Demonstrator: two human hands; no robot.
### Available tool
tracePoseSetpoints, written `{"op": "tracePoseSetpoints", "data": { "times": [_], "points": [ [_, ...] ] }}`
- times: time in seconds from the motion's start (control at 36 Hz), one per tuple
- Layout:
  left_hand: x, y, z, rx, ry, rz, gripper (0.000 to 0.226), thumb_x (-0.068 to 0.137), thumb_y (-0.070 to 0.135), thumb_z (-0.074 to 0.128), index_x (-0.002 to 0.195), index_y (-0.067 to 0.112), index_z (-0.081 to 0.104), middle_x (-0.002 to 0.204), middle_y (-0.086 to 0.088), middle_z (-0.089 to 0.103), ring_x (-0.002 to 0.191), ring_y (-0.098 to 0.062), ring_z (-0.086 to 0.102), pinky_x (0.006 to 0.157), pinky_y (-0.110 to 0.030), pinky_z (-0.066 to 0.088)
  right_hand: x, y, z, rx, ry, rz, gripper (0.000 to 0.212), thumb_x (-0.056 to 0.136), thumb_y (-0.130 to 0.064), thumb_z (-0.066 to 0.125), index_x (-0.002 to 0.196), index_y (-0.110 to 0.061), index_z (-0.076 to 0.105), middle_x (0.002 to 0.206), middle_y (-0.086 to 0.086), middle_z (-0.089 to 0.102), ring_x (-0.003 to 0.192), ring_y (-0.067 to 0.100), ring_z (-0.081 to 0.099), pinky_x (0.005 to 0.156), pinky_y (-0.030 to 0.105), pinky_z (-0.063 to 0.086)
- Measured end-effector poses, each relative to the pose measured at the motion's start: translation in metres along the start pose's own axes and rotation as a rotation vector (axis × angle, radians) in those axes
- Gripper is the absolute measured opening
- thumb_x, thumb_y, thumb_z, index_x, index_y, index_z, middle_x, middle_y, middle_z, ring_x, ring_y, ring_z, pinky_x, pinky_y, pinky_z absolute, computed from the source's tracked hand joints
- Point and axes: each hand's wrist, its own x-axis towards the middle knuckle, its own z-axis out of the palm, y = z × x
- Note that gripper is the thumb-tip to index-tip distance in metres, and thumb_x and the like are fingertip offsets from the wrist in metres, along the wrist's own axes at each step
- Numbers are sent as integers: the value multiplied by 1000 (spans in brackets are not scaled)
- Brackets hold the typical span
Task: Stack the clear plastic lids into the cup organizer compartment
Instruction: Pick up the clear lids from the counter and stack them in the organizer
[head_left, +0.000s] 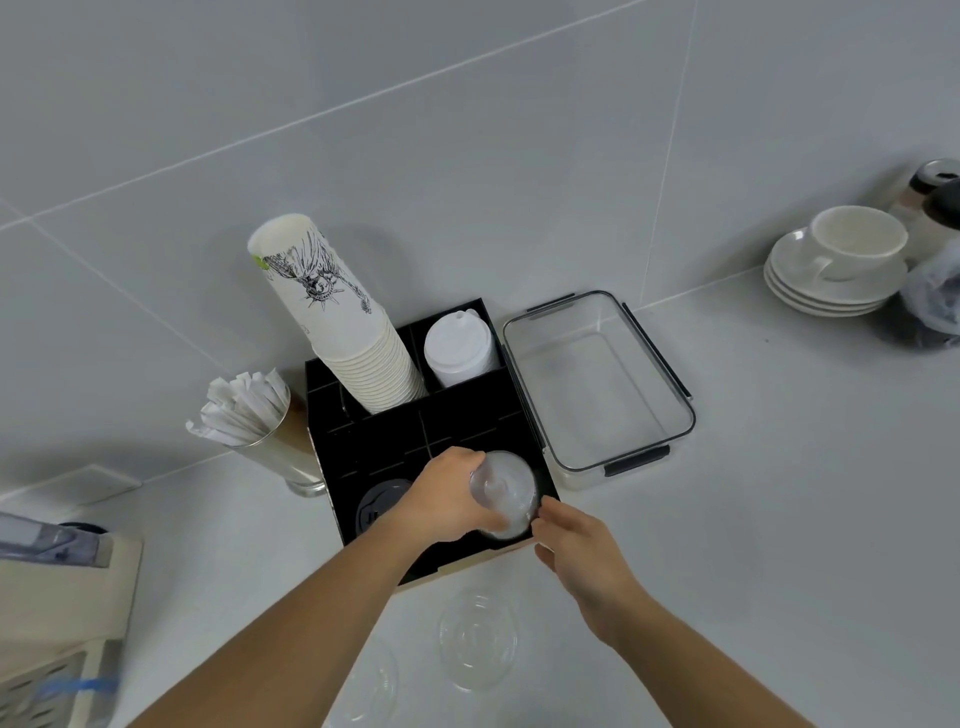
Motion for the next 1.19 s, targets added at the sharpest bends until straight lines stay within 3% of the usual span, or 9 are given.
{"op": "tracePoseSetpoints", "data": {
  "times": [0.36,0.53,0.78,0.86,0.92,0.94,0.97,1.06,1.19],
  "points": [
    [4,-6,11,228,-35,11,76,61,45,83,125,14,56,131,-1,52,112,-20,56,93,-35,52,5,-4,4,-98,-1,-74,34,92,-20,49,106,-41,71,97,6,70,85,14,58,96,40,52],
    [7,-7,10,247,-59,18,66,60,44,81,114,14,57,120,-2,55,104,-19,56,84,-34,53,7,-6,4,-172,32,-56,18,87,-20,49,89,-21,67,61,-9,41,60,12,33,56,25,30],
    [5,-10,10,197,-81,-1,79,65,43,81,131,11,52,132,-1,53,124,-24,54,95,-31,49,9,-8,0,-175,6,-42,27,86,-22,50,103,-6,62,87,18,57,79,18,45,88,56,51],
    [-1,-10,9,172,-94,-7,101,70,45,79,153,12,33,163,-3,28,150,-21,27,117,-33,34,6,-11,-1,-196,17,-65,31,88,-22,49,106,1,58,105,28,59,78,30,49,102,63,35],
    [-7,-9,7,130,-78,-1,107,71,46,80,157,13,25,167,-2,18,152,-17,20,120,-30,26,4,-12,-2,-208,35,-89,28,89,-22,48,102,0,59,89,24,56,73,20,44,103,60,33],
    [-12,-8,6,103,-61,2,105,71,46,80,156,12,28,166,-2,20,152,-17,21,117,-28,25,2,-13,-2,-215,44,-107,24,89,-22,48,97,-3,60,77,15,52,70,14,41,74,32,25],
    [-17,-7,5,76,-35,14,98,71,44,80,152,12,35,163,-2,28,150,-17,26,113,-25,27,0,-14,-4,-219,51,-126,21,89,-22,48,93,-6,62,70,4,48,66,11,38,66,39,39],
    [-36,-7,3,-1,79,52,66,73,45,75,129,16,56,136,4,53,129,-19,51,100,-25,44,-6,-14,-6,-226,60,-173,19,91,-19,49,93,-16,67,65,-2,51,59,13,40,64,28,35],
    [-76,-19,6,-242,188,26,64,83,42,72,142,42,45,122,29,52,117,3,49,101,-18,40,-13,-10,-9,-262,58,-203,22,93,-20,54,91,-31,73,78,0,67,70,12,58,67,21,44]
  ]
}}
